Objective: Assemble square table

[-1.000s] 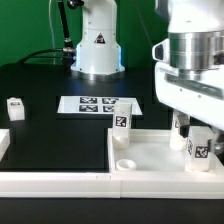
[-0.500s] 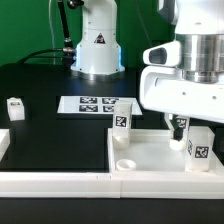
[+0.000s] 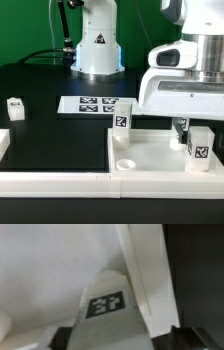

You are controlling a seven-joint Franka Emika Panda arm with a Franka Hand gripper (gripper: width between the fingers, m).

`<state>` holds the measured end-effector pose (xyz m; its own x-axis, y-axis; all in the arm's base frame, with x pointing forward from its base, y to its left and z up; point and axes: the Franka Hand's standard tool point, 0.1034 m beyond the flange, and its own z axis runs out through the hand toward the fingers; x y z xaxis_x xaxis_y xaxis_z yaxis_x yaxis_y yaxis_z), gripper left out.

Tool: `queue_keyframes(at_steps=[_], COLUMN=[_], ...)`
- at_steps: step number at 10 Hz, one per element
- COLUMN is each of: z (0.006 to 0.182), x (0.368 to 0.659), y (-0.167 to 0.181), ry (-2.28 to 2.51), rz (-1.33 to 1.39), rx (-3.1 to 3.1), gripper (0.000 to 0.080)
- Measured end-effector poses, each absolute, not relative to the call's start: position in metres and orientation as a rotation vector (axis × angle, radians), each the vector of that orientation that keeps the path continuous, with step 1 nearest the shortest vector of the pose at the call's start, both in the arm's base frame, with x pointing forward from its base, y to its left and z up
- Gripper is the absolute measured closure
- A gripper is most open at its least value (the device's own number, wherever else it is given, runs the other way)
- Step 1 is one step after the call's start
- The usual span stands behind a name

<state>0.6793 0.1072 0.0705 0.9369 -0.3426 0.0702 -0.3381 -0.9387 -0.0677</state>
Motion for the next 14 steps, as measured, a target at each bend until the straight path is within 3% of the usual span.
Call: queue_keyframes(at_steps=[1, 4, 8, 14], z=[0.0701, 0.0698, 0.0711, 0.0689], x=[0.6790, 0.6791, 0.6788, 0.6777], y=[0.1052, 0.1037, 0.1001, 0.1007], ry=[0.603, 1.030, 1.965, 2.410], rz=[-0.123, -0.109, 0.031, 0.121], rx=[-3.026, -2.898, -2.295, -1.772], gripper=[0.0512, 0.0509, 0.0509, 0.0509])
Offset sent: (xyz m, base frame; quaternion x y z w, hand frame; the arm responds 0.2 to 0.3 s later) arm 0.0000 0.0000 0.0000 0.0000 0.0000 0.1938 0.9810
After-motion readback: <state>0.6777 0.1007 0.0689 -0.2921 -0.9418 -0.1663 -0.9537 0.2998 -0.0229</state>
